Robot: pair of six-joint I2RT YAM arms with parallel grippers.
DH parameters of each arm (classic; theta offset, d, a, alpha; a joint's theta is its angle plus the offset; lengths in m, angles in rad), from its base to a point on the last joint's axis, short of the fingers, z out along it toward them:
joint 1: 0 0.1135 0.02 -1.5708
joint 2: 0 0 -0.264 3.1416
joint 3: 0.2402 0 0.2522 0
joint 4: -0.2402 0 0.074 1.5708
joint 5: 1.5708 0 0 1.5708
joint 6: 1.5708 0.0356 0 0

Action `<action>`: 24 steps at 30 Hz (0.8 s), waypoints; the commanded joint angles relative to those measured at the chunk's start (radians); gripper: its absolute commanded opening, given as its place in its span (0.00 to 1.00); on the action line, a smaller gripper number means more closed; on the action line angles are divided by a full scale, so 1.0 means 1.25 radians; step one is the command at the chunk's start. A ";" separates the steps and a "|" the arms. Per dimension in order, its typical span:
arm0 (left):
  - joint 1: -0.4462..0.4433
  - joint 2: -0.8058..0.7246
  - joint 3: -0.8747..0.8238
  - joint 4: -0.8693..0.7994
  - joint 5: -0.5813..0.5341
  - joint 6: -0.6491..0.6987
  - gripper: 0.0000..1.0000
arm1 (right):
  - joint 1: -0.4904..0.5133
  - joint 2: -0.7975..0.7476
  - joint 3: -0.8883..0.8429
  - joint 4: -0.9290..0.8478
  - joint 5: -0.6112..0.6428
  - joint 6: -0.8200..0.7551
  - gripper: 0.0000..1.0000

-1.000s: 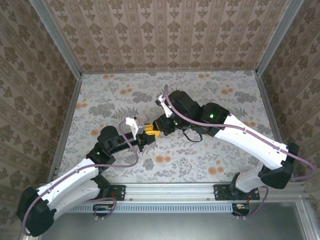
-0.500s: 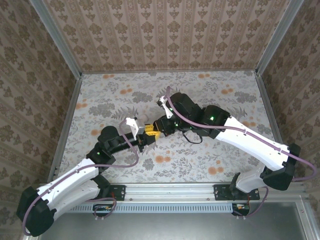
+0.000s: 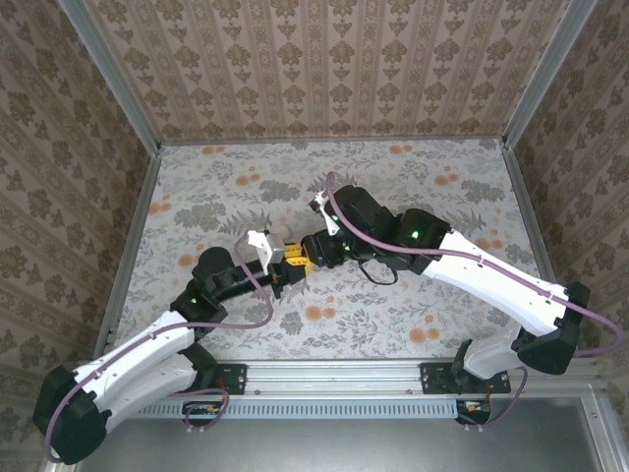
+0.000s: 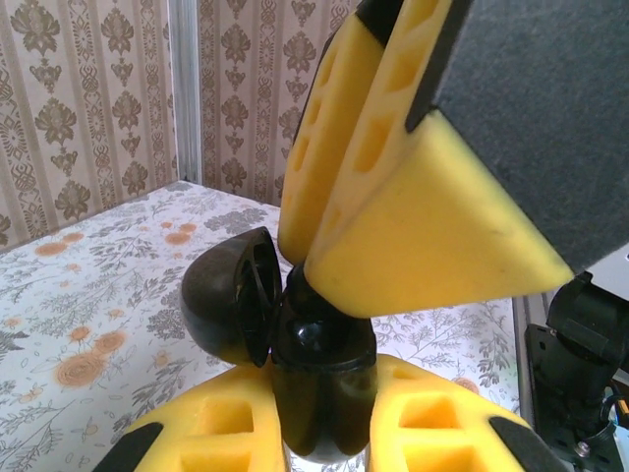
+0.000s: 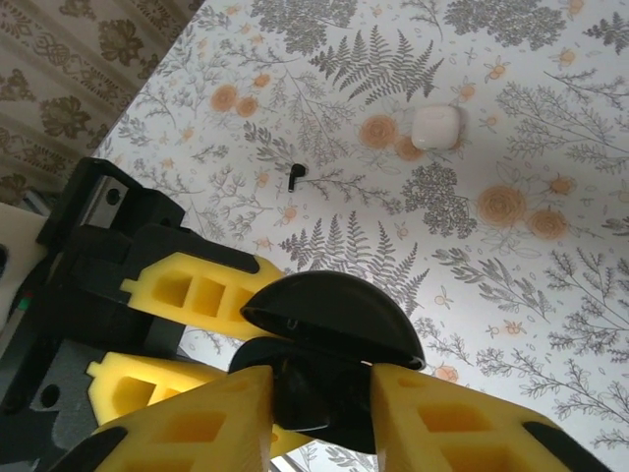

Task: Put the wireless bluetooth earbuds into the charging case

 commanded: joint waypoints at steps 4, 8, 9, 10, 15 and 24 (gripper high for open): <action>0.005 -0.022 0.020 0.030 -0.004 -0.002 0.00 | -0.005 -0.014 0.044 -0.034 0.029 0.011 0.44; 0.005 -0.026 0.017 0.030 -0.002 -0.004 0.00 | -0.020 -0.057 0.045 -0.023 0.030 0.024 0.47; 0.005 -0.027 0.017 0.030 -0.002 -0.004 0.00 | -0.023 -0.063 0.043 -0.019 0.029 0.026 0.47; 0.005 -0.027 0.016 0.030 -0.001 -0.005 0.00 | -0.025 -0.070 0.039 -0.015 0.028 0.028 0.47; 0.004 -0.026 0.015 0.032 0.000 -0.005 0.00 | -0.029 -0.063 0.033 -0.003 -0.022 0.013 0.47; 0.005 -0.024 0.018 0.031 0.005 -0.009 0.00 | -0.023 -0.009 0.039 -0.017 -0.065 -0.023 0.39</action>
